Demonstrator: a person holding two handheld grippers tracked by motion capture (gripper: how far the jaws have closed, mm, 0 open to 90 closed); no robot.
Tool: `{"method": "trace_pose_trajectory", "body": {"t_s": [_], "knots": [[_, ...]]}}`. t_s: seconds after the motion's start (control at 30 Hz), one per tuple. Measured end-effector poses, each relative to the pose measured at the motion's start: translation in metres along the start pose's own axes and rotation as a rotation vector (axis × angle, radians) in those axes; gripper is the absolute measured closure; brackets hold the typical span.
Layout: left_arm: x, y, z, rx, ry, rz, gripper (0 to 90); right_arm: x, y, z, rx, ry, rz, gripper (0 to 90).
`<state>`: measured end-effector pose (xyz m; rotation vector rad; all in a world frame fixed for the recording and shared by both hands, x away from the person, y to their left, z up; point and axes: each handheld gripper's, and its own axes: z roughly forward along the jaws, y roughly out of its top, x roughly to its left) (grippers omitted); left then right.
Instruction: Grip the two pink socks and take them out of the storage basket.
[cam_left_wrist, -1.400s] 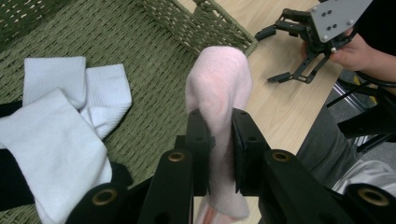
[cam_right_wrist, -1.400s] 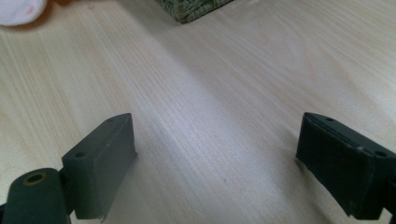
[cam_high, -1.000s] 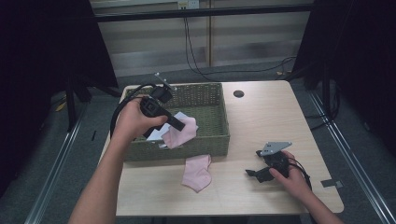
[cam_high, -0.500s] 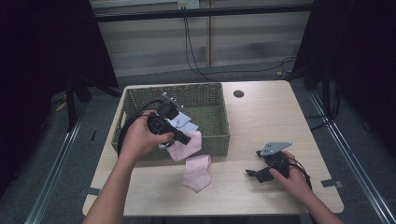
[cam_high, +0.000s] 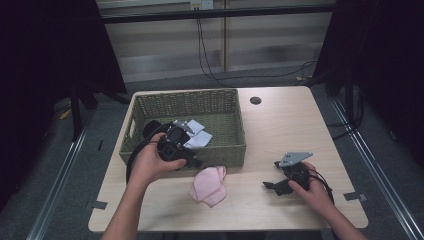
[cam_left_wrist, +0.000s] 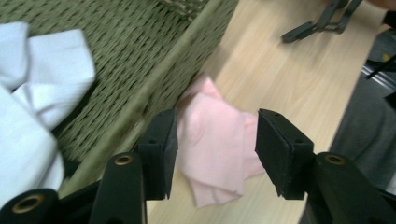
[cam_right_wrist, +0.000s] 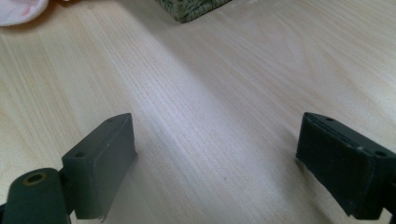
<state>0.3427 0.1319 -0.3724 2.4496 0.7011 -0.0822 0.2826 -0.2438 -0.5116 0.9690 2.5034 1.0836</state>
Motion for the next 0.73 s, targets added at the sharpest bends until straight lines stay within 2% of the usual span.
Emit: {"method": "trace_pose_trajectory", "body": {"t_s": [0.17,0.2,0.23,0.3,0.33,0.47,0.5,0.6,0.7,0.73], "knots": [[0.006,-0.025,0.001,-0.042,0.014,-0.022,44.4,0.0,0.0,0.0,0.0,-0.003,0.002,10.6],[0.007,-0.03,0.002,-0.041,0.015,-0.016,44.2,0.0,0.0,0.0,0.0,-0.003,0.002,10.7],[0.007,-0.034,0.003,-0.056,0.024,-0.032,43.6,0.0,0.0,0.0,0.0,-0.004,0.003,10.7],[0.008,-0.039,0.003,-0.06,0.033,-0.026,42.2,0.0,0.0,0.0,0.0,-0.004,0.004,10.6],[0.009,-0.049,0.003,-0.091,0.029,-0.032,42.2,0.0,0.0,0.0,-0.001,-0.006,0.002,10.7],[0.009,-0.064,0.008,-0.117,0.049,-0.025,40.5,0.0,0.0,0.0,-0.002,-0.007,0.005,10.7],[0.01,-0.067,0.01,-0.117,0.047,-0.012,40.2,0.0,0.0,0.0,-0.001,-0.008,0.005,10.7],[0.01,-0.071,0.018,-0.149,0.037,-0.027,39.2,0.0,0.0,0.0,-0.002,-0.009,0.005,10.7],[0.009,-0.069,0.022,-0.136,0.043,-0.019,35.8,0.0,0.0,0.0,-0.002,-0.009,0.005,10.7],[0.008,-0.068,0.023,-0.147,0.031,-0.022,35.4,0.0,0.0,0.0,-0.002,-0.009,0.005,10.7]]}}
